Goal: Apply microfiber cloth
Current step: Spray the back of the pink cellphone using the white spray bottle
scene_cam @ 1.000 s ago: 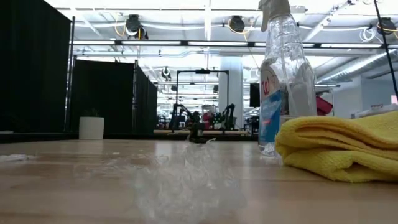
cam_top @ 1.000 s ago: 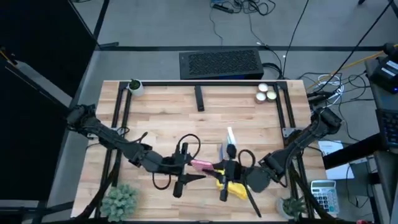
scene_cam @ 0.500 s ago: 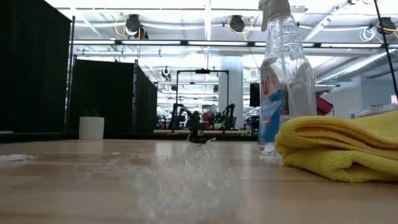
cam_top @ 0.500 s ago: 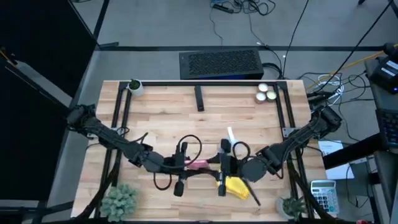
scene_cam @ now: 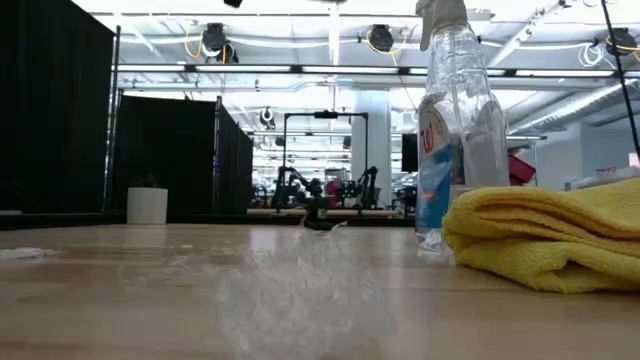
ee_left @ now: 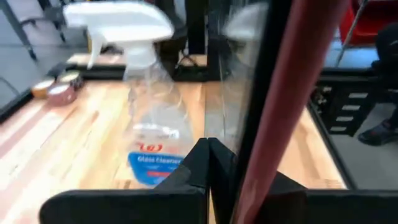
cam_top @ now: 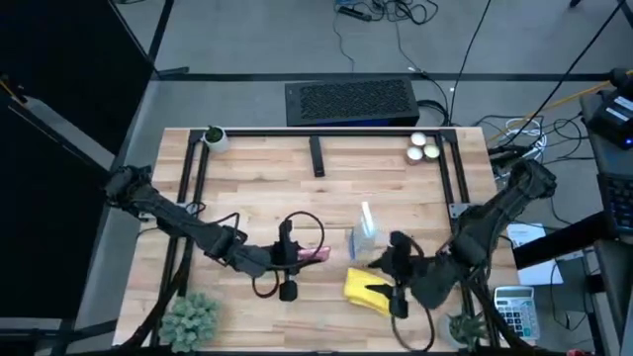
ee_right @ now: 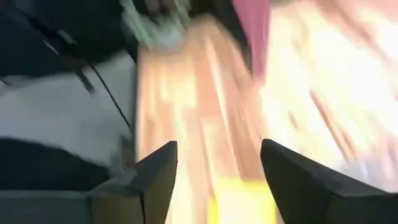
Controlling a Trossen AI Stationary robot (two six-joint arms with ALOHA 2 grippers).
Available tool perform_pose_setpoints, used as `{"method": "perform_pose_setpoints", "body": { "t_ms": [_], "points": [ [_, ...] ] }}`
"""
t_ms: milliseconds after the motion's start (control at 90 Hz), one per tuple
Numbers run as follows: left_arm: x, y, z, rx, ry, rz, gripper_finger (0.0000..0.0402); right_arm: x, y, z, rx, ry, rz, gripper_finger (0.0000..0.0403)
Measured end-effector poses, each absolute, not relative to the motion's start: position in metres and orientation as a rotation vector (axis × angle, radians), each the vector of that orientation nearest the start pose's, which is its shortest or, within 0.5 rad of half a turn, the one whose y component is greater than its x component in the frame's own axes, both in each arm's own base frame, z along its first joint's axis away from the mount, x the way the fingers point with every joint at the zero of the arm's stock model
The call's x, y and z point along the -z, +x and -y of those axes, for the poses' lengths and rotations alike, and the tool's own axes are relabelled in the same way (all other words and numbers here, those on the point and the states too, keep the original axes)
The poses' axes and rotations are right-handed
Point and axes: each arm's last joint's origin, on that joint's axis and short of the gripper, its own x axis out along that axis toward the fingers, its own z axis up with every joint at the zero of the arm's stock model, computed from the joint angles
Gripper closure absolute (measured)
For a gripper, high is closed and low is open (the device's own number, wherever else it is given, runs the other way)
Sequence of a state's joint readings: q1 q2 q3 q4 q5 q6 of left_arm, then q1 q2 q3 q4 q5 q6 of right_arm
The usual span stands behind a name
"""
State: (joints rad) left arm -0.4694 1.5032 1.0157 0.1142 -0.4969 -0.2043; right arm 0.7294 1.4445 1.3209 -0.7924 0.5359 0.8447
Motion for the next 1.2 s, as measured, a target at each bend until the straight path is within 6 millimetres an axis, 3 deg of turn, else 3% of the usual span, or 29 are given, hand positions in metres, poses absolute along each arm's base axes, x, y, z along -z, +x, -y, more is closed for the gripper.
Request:
{"method": "perform_pose_setpoints", "body": {
  "t_ms": [244, 467, 622, 811, 1033, 1200],
  "points": [
    [-0.241, 0.307, 0.117, -0.119, -0.077, -0.360, 0.0393, -0.270, 0.213, -0.168, 0.482, 0.112, -1.034, 0.0200],
    [-0.216, 0.320, 0.098, -0.184, -0.071, -0.402, 0.0393, -0.217, 0.209, -0.143, 0.588, 0.003, -1.074, 0.0209],
    [-0.197, 0.334, 0.093, -0.140, -0.092, -0.420, 0.0393, -0.190, 0.219, -0.133, 0.514, -0.045, -1.036, 0.0219],
    [-0.182, 0.340, 0.095, -0.111, -0.095, -0.447, 0.0393, -0.185, 0.239, -0.132, 0.411, -0.012, -0.920, 0.0228],
    [-0.180, 0.339, 0.098, -0.044, -0.106, -0.475, 0.0393, -0.193, 0.258, -0.134, 0.338, 0.031, -0.776, 0.0229],
    [-0.178, 0.336, 0.101, -0.021, -0.097, -0.511, 0.0393, -0.195, 0.262, -0.135, 0.334, 0.066, -0.742, 0.0229]
  ]
}}
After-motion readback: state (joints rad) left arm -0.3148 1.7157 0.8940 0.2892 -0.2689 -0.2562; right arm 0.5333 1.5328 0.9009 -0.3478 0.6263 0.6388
